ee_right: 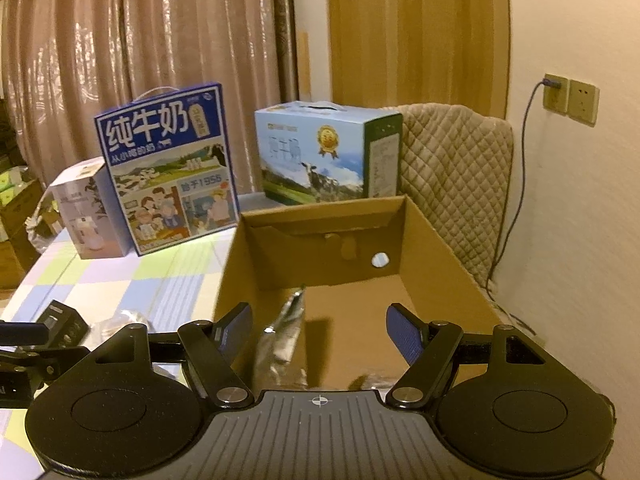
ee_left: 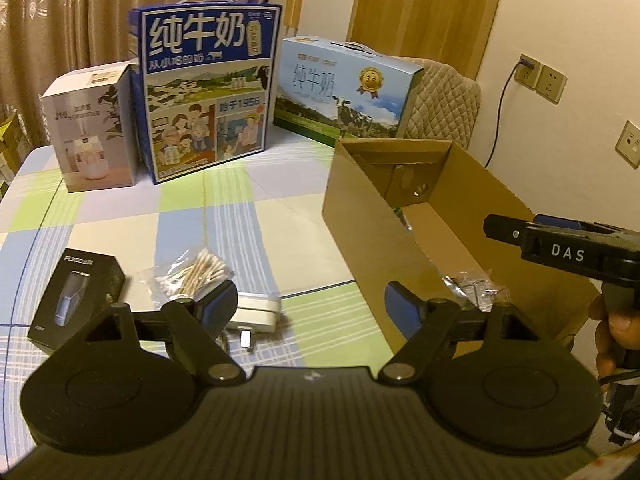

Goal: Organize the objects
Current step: 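Move both tools back over the remaining items on the table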

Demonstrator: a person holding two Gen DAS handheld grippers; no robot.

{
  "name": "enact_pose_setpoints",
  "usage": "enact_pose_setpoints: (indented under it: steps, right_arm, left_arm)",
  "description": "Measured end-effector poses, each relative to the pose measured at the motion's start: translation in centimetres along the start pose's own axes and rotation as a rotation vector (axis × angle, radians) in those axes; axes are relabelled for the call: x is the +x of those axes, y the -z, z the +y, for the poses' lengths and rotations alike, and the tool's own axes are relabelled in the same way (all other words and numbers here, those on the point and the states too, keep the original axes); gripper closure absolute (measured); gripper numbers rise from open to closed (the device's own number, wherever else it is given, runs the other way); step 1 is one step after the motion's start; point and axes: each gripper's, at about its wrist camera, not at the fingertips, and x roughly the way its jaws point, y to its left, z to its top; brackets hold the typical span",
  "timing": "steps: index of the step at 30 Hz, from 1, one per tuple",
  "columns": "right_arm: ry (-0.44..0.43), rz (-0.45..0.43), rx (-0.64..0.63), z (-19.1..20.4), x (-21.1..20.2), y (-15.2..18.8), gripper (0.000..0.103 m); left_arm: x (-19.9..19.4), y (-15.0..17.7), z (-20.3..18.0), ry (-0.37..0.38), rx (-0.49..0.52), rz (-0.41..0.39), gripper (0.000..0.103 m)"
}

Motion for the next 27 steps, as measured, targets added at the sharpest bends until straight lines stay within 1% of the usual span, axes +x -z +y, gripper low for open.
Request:
enact_pose_setpoints:
  steps: [4,8,15,22,27]
  right_arm:
    - [-0.025,-0.006,-0.008,1.0,0.1,0.0,0.032]
    - [-0.057,-0.023,-0.016,2.1,0.0,-0.1,0.032]
    - [-0.149,-0.049,-0.068,5.4,-0.3,0.0,0.032]
    - [-0.236,-0.037,-0.133,8.9,0.2,0.5,0.032]
    - [-0.304,0.010,-0.170,10.7,1.2,1.6,0.032]
  left_arm:
    - [-0.7,0.1,1.8,-0.029,-0.011,-0.010,0.022]
    - [-1.4,0.5,4.5,-0.078,-0.042,-0.013,0.022]
    - [-2.8,1.4,9.1,-0.164,-0.098,-0.011,0.022]
    - [-3.7,2.5,11.8,-0.203,-0.119,-0.005,0.022]
    - [-3.6,3.2,13.1,-0.206,-0.136,0.010,0.022]
